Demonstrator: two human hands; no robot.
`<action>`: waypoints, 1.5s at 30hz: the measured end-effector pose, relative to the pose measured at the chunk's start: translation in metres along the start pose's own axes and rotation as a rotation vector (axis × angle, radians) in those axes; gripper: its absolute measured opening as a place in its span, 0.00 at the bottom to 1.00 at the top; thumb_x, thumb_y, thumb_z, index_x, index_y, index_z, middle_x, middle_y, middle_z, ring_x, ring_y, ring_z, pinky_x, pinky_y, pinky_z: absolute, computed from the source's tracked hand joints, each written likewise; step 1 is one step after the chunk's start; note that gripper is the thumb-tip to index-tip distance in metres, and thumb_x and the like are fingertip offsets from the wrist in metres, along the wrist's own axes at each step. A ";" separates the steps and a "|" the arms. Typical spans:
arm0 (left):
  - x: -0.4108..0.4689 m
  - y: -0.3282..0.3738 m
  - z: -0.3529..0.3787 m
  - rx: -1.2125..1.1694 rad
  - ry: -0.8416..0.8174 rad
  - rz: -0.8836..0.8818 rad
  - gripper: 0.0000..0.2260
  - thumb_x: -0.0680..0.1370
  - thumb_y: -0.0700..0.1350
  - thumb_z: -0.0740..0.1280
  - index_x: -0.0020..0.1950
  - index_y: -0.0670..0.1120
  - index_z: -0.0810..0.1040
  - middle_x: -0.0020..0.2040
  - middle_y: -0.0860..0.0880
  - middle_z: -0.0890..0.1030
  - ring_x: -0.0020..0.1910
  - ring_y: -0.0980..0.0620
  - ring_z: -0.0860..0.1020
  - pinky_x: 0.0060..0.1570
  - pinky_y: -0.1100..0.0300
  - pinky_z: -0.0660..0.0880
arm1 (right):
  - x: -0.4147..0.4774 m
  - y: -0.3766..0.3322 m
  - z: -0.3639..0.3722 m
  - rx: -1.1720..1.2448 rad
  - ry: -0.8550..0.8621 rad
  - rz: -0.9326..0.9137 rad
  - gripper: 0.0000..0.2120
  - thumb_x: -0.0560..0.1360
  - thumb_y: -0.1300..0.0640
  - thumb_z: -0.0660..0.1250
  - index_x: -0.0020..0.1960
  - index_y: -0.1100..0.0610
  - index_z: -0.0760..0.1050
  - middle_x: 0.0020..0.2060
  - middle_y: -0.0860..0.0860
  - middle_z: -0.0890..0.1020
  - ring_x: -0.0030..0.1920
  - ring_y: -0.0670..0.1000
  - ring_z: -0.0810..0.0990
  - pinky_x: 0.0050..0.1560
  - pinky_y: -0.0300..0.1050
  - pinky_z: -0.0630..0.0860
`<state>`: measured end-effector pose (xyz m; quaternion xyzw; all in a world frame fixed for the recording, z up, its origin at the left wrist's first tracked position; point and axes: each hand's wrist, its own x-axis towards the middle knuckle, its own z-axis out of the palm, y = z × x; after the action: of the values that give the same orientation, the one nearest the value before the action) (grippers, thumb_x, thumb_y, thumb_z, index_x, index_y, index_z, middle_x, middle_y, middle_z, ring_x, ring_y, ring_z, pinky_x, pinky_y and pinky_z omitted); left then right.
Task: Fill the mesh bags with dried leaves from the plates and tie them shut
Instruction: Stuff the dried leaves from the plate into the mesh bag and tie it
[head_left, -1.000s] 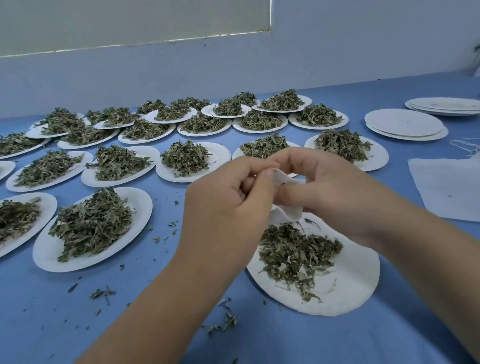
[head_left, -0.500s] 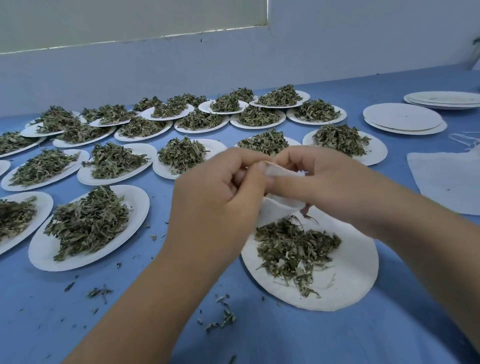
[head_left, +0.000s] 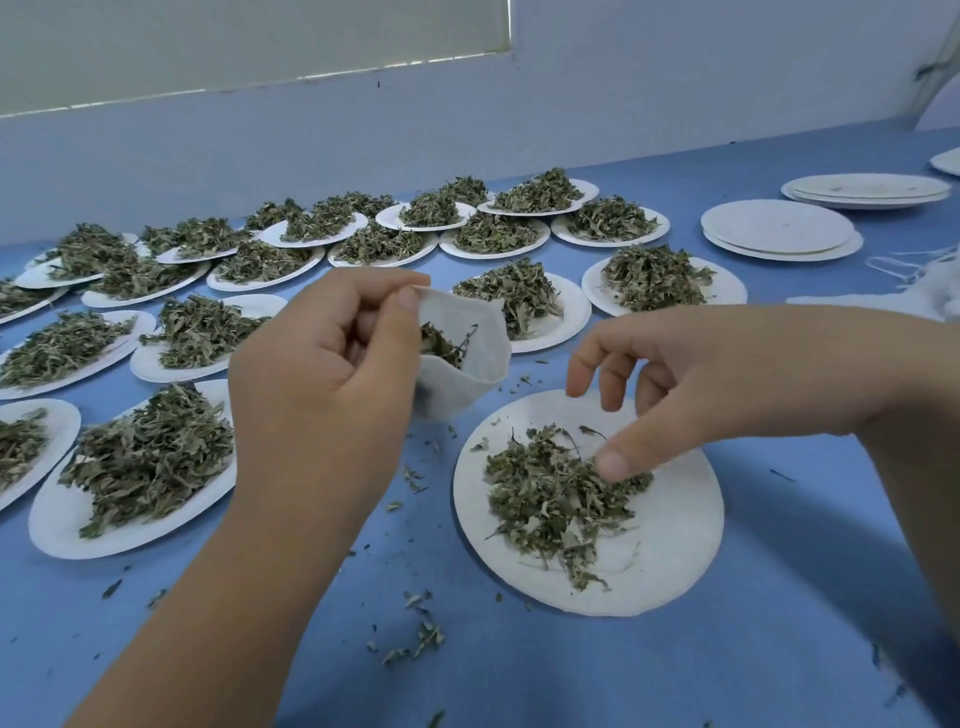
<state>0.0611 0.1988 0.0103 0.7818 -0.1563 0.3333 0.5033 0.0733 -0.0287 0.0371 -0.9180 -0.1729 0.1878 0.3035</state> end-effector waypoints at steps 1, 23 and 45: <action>0.000 0.000 0.000 0.005 -0.005 0.000 0.09 0.79 0.44 0.65 0.46 0.57 0.80 0.35 0.47 0.76 0.29 0.53 0.69 0.26 0.67 0.66 | -0.001 -0.001 0.001 -0.045 -0.032 0.013 0.33 0.50 0.29 0.75 0.54 0.32 0.72 0.48 0.31 0.75 0.38 0.36 0.78 0.41 0.39 0.72; -0.002 0.002 0.003 0.047 -0.009 0.050 0.09 0.79 0.42 0.65 0.47 0.57 0.78 0.30 0.48 0.74 0.27 0.55 0.69 0.26 0.73 0.64 | 0.006 -0.015 0.031 -0.368 -0.076 -0.009 0.15 0.66 0.43 0.75 0.49 0.38 0.73 0.44 0.38 0.73 0.43 0.39 0.74 0.43 0.38 0.73; -0.002 -0.002 0.003 0.136 -0.010 0.066 0.07 0.79 0.45 0.64 0.47 0.56 0.79 0.29 0.51 0.72 0.28 0.58 0.69 0.28 0.72 0.64 | 0.002 -0.005 0.010 -0.169 0.021 -0.094 0.06 0.69 0.51 0.72 0.42 0.41 0.79 0.32 0.42 0.82 0.29 0.41 0.81 0.33 0.31 0.74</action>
<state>0.0622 0.1966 0.0069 0.8102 -0.1614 0.3556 0.4370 0.0698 -0.0192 0.0318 -0.9331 -0.2277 0.1487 0.2353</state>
